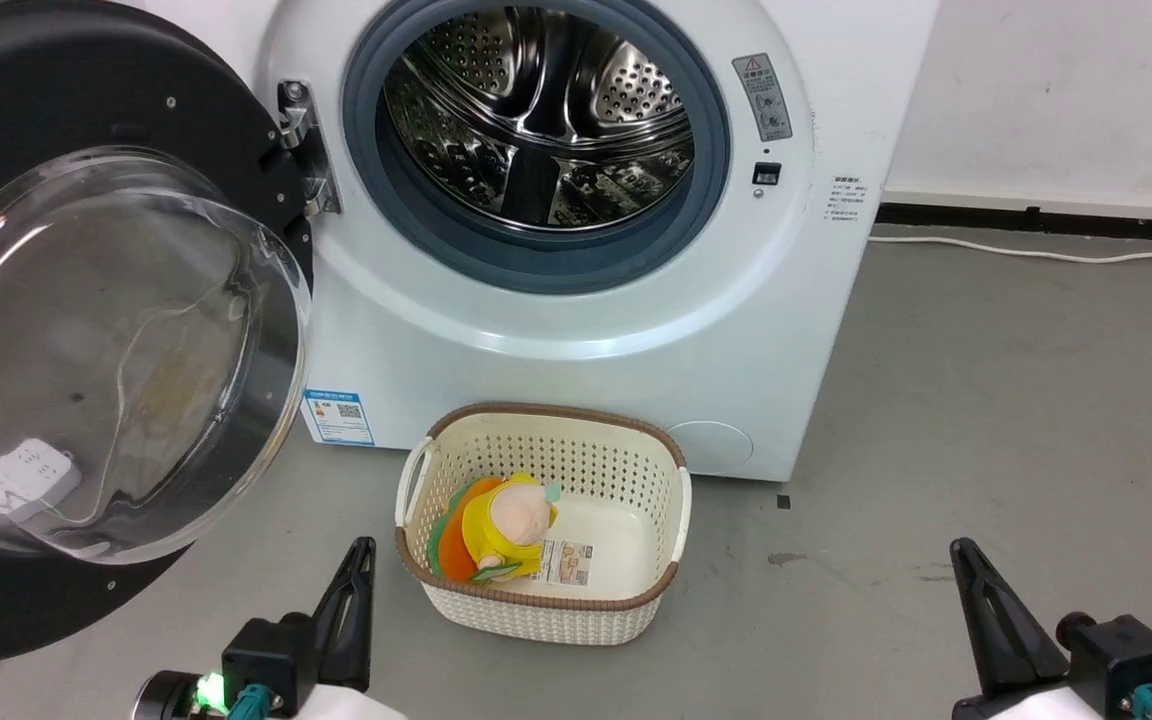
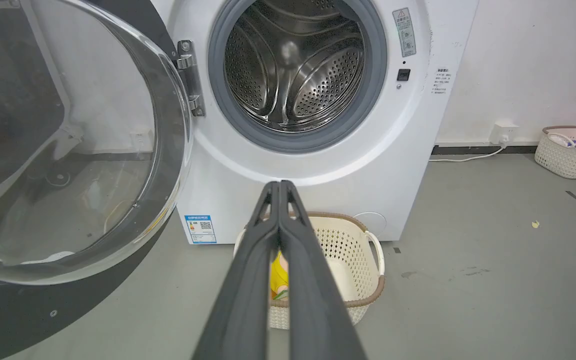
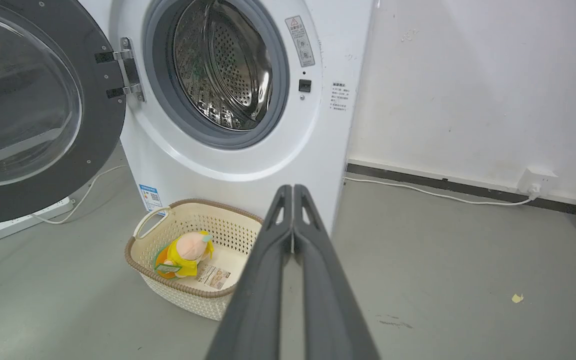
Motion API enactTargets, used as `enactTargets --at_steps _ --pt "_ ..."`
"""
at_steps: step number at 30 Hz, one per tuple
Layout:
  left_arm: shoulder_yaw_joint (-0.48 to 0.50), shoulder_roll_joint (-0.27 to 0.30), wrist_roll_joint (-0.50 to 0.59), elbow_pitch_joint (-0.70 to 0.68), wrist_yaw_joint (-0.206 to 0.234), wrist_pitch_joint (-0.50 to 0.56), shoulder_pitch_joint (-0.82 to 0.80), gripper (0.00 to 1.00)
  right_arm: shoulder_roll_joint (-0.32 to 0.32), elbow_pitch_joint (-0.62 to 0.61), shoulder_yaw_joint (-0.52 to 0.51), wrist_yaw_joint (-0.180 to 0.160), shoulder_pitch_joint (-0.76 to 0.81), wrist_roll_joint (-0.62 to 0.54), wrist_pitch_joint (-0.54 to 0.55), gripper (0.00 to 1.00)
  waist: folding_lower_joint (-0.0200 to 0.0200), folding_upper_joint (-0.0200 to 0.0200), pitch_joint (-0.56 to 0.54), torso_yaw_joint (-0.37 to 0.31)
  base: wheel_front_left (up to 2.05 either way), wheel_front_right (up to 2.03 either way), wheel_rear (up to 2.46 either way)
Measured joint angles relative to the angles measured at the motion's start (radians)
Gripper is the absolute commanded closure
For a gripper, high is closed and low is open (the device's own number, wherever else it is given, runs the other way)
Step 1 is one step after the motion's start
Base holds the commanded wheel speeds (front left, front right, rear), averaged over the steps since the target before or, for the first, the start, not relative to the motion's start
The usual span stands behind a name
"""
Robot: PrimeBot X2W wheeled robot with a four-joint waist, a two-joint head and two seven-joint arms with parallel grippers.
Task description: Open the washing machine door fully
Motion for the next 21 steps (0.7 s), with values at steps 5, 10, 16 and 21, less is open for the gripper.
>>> enactTargets --at_steps 5,10,16,21 --pt "0.003 -0.002 0.002 -0.003 0.0 0.006 -0.006 1.0 0.0 -0.001 0.003 0.0 -0.004 0.0 0.008 1.0 0.0 0.0 0.002 -0.002 0.0 0.0 0.0" --pt "0.007 -0.003 0.009 -0.007 0.0 0.018 -0.01 1.0 0.0 -0.002 0.006 0.0 -0.011 0.0 0.018 1.0 0.0 0.0 0.004 -0.004 0.0 0.0 0.0" --pt "0.014 -0.007 0.017 -0.012 0.003 0.03 -0.011 1.0 0.0 -0.002 0.011 0.0 -0.018 -0.001 0.032 1.0 0.0 0.0 0.007 -0.008 0.0 0.0 0.0" --pt "0.019 -0.007 0.018 -0.014 0.004 0.039 -0.012 1.0 0.0 -0.003 0.013 0.0 -0.018 -0.001 0.04 1.0 0.0 0.0 0.009 -0.01 0.0 0.0 0.0"
